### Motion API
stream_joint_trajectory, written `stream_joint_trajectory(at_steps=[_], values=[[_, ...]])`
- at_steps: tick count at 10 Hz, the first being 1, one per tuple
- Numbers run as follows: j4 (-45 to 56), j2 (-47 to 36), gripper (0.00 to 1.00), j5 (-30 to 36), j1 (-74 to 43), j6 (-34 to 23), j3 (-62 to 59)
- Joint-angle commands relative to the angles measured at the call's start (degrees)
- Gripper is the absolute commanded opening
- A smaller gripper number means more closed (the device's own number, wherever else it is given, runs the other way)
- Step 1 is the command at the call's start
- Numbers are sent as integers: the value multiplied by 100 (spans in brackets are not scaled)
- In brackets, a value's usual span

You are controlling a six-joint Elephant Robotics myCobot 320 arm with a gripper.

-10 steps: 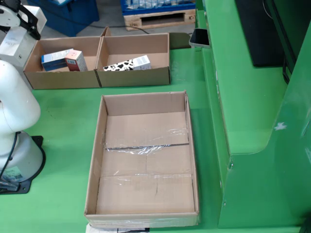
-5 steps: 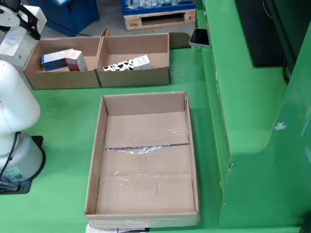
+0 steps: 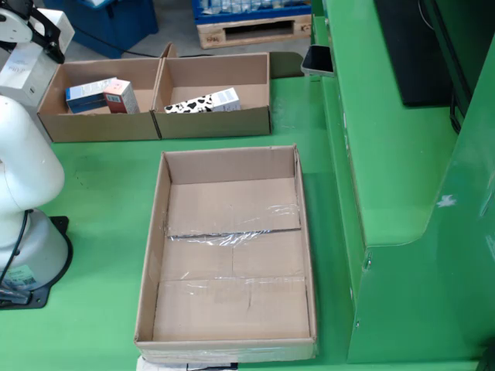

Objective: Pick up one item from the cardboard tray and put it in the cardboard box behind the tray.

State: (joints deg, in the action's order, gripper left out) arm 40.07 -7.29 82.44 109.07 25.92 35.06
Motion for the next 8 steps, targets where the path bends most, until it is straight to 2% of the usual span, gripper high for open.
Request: stream_joint_trajectory(at_steps=[1,8], values=[[-83,-121,0,-44,40,-29,-107],[-47,-145,0,-132,174,90,-93]])
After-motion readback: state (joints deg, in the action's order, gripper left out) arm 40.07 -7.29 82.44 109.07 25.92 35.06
